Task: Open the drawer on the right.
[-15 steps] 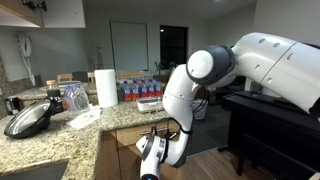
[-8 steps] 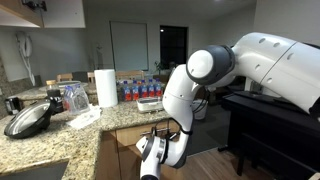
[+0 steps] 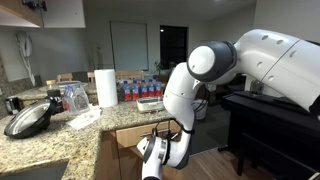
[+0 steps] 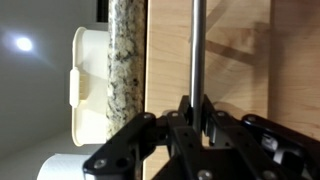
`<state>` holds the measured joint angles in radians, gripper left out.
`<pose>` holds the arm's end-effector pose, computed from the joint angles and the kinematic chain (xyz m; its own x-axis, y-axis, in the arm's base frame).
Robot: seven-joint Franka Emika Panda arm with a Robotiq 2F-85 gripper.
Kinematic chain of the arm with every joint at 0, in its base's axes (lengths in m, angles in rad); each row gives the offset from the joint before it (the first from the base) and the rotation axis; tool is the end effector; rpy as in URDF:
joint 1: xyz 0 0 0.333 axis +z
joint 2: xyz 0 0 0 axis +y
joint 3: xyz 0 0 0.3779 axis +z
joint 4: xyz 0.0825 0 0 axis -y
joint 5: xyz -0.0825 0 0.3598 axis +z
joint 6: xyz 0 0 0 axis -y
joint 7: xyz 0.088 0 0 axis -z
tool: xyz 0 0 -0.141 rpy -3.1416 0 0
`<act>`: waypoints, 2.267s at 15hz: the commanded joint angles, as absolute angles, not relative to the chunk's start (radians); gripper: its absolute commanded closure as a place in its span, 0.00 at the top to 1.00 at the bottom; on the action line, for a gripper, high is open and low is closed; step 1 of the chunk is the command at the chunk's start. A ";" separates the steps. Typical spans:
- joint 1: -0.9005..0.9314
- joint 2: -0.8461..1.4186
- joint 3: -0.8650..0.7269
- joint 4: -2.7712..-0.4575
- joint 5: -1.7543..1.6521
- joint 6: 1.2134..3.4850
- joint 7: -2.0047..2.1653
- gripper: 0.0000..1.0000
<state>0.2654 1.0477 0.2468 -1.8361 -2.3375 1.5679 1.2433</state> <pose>0.6278 0.2106 0.0569 0.4333 0.9011 0.0147 -0.0352 0.0006 0.9994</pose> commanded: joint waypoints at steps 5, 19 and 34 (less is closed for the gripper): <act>0.270 1.039 0.351 -2.071 -2.240 1.490 1.286 0.08; 0.275 1.046 0.413 -2.147 -2.175 1.405 1.329 0.08; 0.282 1.035 0.442 -2.217 -2.140 1.360 1.352 0.08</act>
<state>0.2791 0.9725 0.4253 -2.1931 -2.1640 1.2837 1.3177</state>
